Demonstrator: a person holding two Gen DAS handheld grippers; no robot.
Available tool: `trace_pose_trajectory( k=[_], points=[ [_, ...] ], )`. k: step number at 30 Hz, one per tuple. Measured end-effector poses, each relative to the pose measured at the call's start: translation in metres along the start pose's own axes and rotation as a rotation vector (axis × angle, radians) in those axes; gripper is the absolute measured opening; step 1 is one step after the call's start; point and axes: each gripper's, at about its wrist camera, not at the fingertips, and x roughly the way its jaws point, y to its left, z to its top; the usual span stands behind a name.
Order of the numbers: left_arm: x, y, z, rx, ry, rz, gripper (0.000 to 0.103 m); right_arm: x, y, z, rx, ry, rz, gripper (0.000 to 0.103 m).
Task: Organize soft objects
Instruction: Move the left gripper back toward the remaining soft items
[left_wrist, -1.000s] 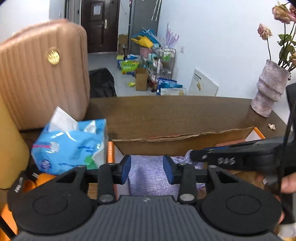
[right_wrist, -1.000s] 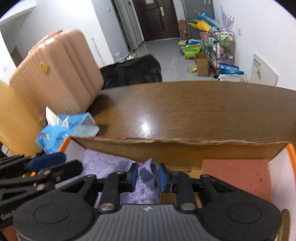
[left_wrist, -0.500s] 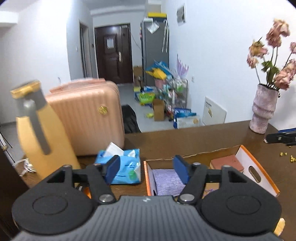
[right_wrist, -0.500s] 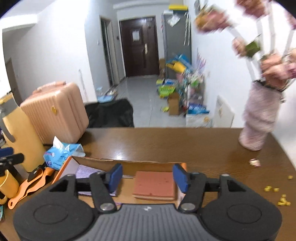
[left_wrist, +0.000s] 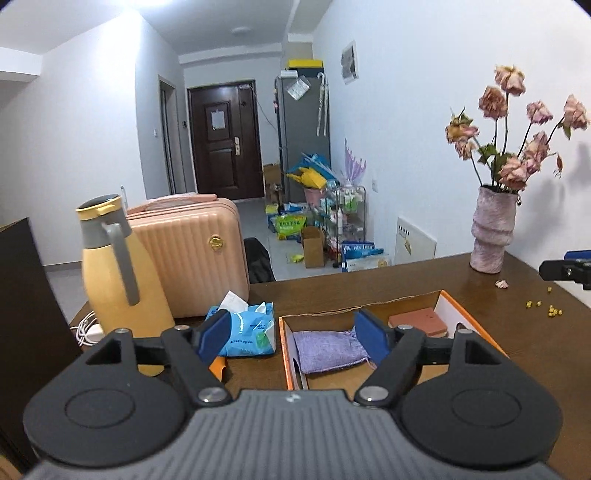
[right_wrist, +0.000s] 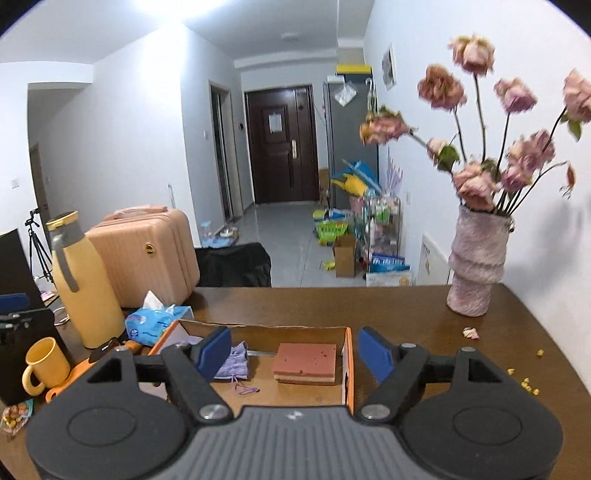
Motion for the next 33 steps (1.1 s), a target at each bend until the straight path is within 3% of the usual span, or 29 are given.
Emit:
trace_pose_trajectory(
  k=[7,15,19,26,29,33],
  points=[
    [-0.067,-0.002,-0.047,-0.011,-0.115,0.010,0.084,-0.065,0.014,-0.054,0.001,-0.092,0.022,0.081],
    [-0.154,-0.008,-0.138,0.052,-0.218,-0.032,0.095,-0.164,0.047,-0.139,-0.086,-0.212,0.036,0.089],
    [-0.190,-0.012,-0.183,0.031,-0.239,-0.060,0.100,-0.201,0.064,-0.184,-0.089,-0.278,0.048,0.093],
    [-0.216,-0.020,-0.228,0.026,-0.199,-0.061,0.100,-0.226,0.079,-0.248,-0.044,-0.229,0.054,0.093],
    [-0.214,-0.022,-0.232,0.032,-0.180,-0.057,0.101,-0.224,0.082,-0.258,-0.052,-0.197,0.081,0.093],
    [-0.209,-0.022,-0.234,0.018,-0.164,-0.049,0.101,-0.218,0.086,-0.260,-0.065,-0.188,0.045,0.093]
  ],
)
